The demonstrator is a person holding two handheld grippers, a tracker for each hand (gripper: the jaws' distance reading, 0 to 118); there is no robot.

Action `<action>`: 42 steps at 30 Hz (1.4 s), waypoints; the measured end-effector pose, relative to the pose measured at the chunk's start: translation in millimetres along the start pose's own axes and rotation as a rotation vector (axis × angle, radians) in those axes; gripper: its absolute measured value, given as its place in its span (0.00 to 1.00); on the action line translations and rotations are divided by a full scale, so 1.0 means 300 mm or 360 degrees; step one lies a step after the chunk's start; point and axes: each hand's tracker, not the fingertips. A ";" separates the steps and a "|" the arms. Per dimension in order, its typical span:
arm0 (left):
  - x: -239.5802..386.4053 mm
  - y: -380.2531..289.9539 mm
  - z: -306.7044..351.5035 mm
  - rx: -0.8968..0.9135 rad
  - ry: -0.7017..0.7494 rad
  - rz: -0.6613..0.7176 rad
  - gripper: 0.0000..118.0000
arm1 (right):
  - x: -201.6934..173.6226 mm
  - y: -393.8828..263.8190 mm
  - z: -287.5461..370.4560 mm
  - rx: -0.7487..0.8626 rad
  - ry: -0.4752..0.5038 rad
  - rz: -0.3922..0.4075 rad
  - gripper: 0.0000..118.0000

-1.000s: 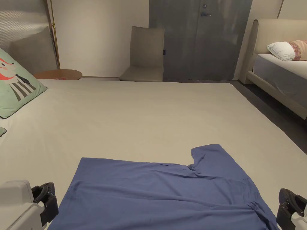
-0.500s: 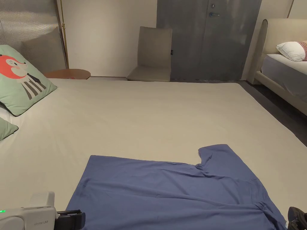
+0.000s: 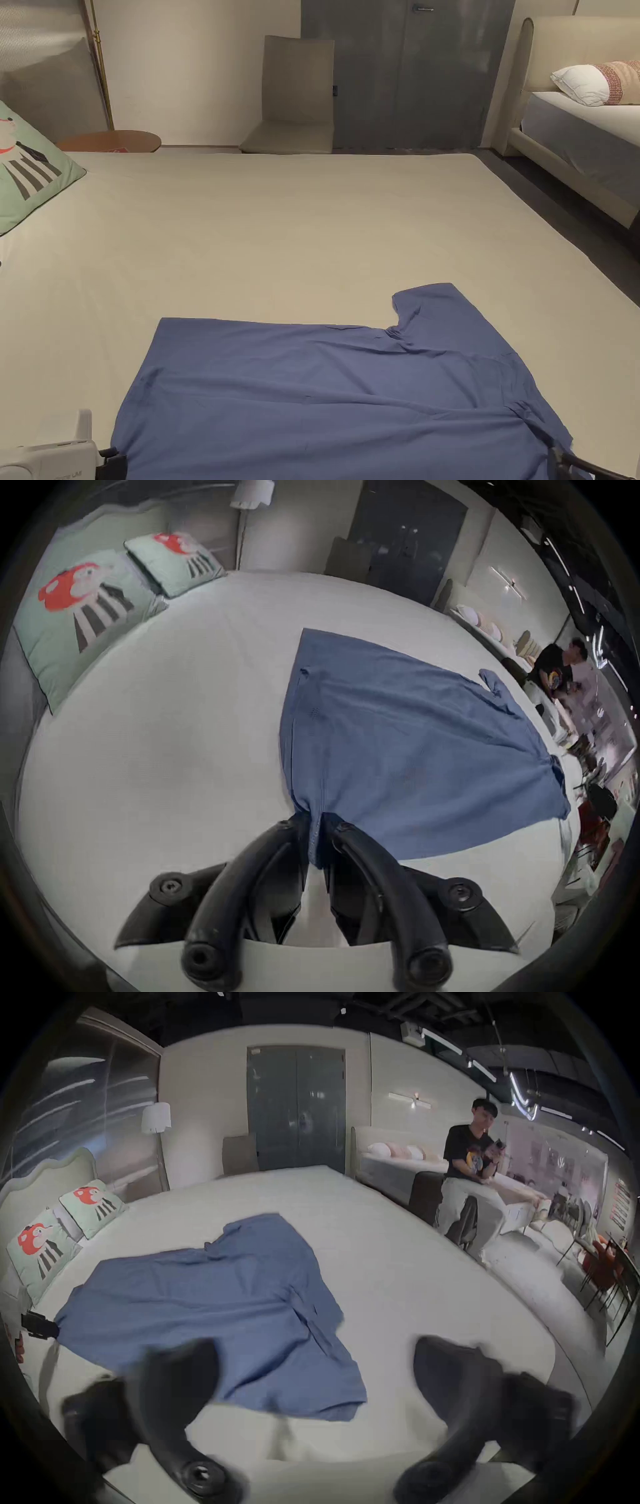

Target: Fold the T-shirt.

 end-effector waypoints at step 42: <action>-0.104 -0.366 0.311 -0.0182 0.0055 0.0304 0.04 | 0.135 -0.066 0.059 -0.0693 0.0091 0.0245 0.06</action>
